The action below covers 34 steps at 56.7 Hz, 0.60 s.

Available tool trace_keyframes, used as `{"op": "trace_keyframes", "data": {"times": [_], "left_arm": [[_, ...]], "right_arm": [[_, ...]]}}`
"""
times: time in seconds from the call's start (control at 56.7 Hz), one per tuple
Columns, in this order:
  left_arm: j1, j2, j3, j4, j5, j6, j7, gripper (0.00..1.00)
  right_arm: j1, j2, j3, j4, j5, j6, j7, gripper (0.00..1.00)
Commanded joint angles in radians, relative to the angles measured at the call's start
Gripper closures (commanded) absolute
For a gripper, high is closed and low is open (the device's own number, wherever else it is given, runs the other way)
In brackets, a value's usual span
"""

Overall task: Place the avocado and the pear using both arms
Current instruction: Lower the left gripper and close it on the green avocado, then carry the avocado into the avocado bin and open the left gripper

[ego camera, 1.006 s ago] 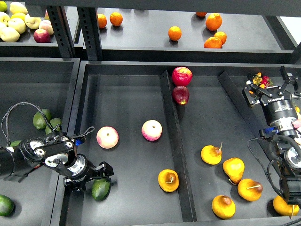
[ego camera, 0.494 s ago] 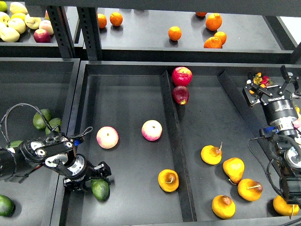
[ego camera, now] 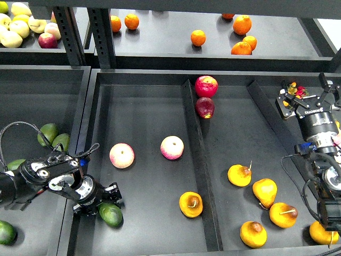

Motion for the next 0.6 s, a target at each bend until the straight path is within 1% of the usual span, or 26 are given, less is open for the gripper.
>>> {"op": "trace_keyframes", "data": {"times": [0.0,0.071,0.247,0.3,0.423,0.582], "left_arm": [[-0.001,0.0,-0.01,-0.008,-0.002,0.0,0.0,0.96],[-0.002,0.006,-0.016,-0.014,-0.01,0.0,0.0,0.97],[-0.008,0.026,-0.07,-0.088,-0.012,0.0,0.0,0.98],[-0.016,0.055,-0.105,-0.118,-0.013,0.0,0.0,0.98],[-0.034,0.118,-0.176,-0.134,-0.042,0.0,0.0,0.98],[-0.06,0.206,-0.21,-0.146,-0.077,0.0,0.0,0.98]], "right_arm": [[0.0,0.0,0.0,-0.001,-0.001,0.004,-0.001,0.0],[0.0,-0.001,0.0,-0.001,-0.001,0.004,-0.001,0.0],[-0.001,-0.001,0.0,-0.004,-0.001,0.004,-0.001,0.0],[-0.001,0.0,0.0,-0.004,-0.001,0.004,-0.003,0.0],[-0.001,0.0,-0.001,-0.002,0.001,0.004,-0.004,0.0],[-0.003,0.0,-0.002,-0.006,0.001,0.004,-0.004,0.0]]}}
